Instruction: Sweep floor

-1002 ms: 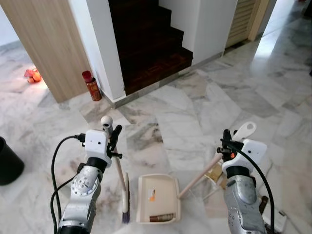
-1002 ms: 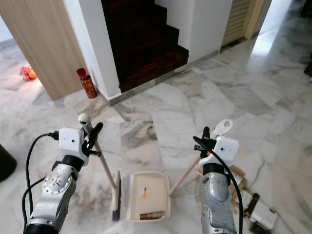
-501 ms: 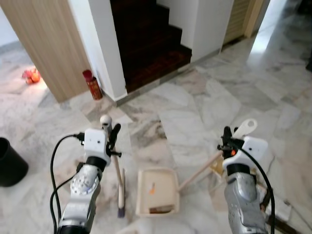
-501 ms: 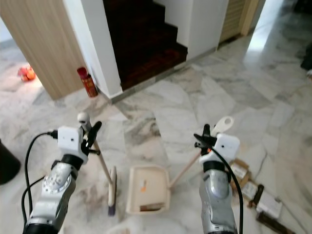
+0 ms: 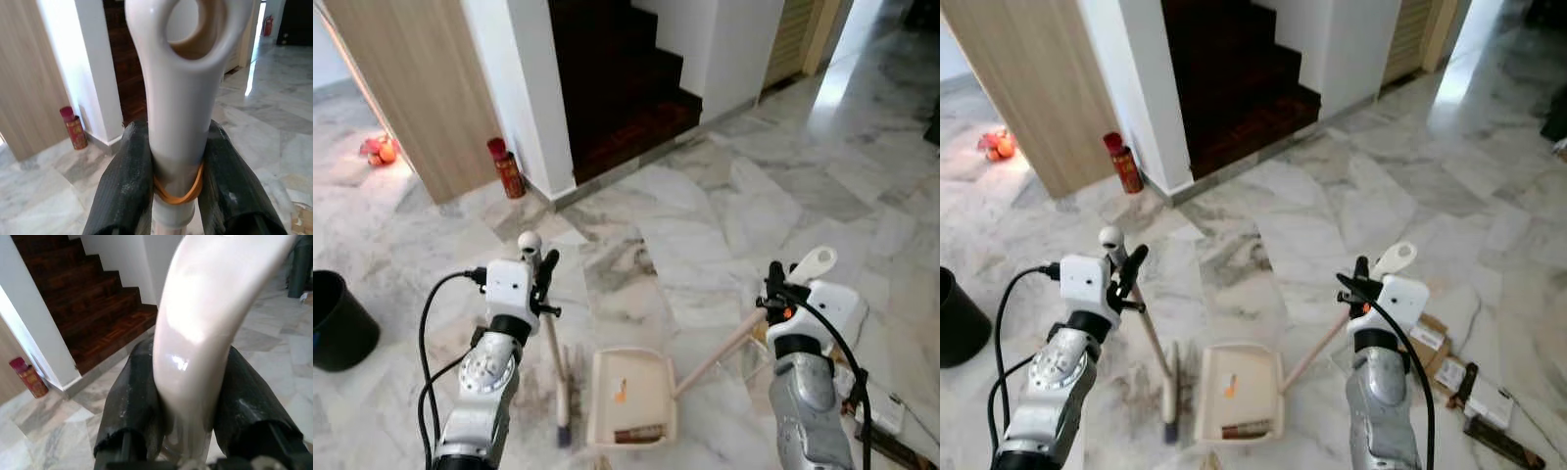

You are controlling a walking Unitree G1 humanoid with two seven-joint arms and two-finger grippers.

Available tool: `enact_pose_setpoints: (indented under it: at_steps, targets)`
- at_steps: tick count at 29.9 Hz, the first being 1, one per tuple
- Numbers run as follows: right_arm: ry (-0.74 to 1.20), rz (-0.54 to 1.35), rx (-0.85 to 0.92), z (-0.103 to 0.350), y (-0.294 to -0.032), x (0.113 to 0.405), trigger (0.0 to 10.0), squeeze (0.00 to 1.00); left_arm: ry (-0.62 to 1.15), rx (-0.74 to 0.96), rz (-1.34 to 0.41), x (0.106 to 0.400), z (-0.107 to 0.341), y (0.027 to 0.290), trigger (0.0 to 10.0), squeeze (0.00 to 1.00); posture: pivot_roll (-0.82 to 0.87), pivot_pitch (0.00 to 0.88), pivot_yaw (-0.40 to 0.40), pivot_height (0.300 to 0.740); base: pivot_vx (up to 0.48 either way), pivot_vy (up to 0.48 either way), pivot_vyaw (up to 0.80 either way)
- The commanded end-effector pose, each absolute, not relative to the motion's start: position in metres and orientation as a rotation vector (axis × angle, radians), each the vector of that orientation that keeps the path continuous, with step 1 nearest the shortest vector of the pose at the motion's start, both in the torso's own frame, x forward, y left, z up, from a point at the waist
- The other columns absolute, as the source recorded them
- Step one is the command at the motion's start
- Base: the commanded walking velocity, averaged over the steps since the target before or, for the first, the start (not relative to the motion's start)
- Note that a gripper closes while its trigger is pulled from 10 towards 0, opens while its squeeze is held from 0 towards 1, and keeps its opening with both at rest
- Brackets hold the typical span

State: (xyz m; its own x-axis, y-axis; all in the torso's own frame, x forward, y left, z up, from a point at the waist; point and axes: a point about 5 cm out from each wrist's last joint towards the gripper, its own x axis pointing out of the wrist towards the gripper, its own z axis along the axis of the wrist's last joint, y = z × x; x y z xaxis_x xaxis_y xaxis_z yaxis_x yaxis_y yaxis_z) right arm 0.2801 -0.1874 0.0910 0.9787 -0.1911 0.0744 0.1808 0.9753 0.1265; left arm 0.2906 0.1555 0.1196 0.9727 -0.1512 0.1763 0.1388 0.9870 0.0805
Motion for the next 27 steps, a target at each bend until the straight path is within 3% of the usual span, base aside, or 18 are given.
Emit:
enact_pose_setpoints:
  at_steps: [1, 27]
  targets:
    - [-0.138, -0.169, 0.139, 0.1031, -0.1816, 0.2840, 10.0, 0.00, -0.224, 0.082, -0.132, 0.2912, 0.1300, 0.1612, 10.0, 0.00, 0.06, 0.078, 0.038, 0.740, 0.000, 0.304, 0.00]
    - [-0.135, -0.172, 0.139, 0.1028, -0.1809, 0.2838, 10.0, 0.00, -0.222, 0.081, -0.127, 0.2913, 0.1305, 0.1624, 10.0, 0.00, 0.06, 0.083, 0.037, 0.740, 0.000, 0.303, 0.00]
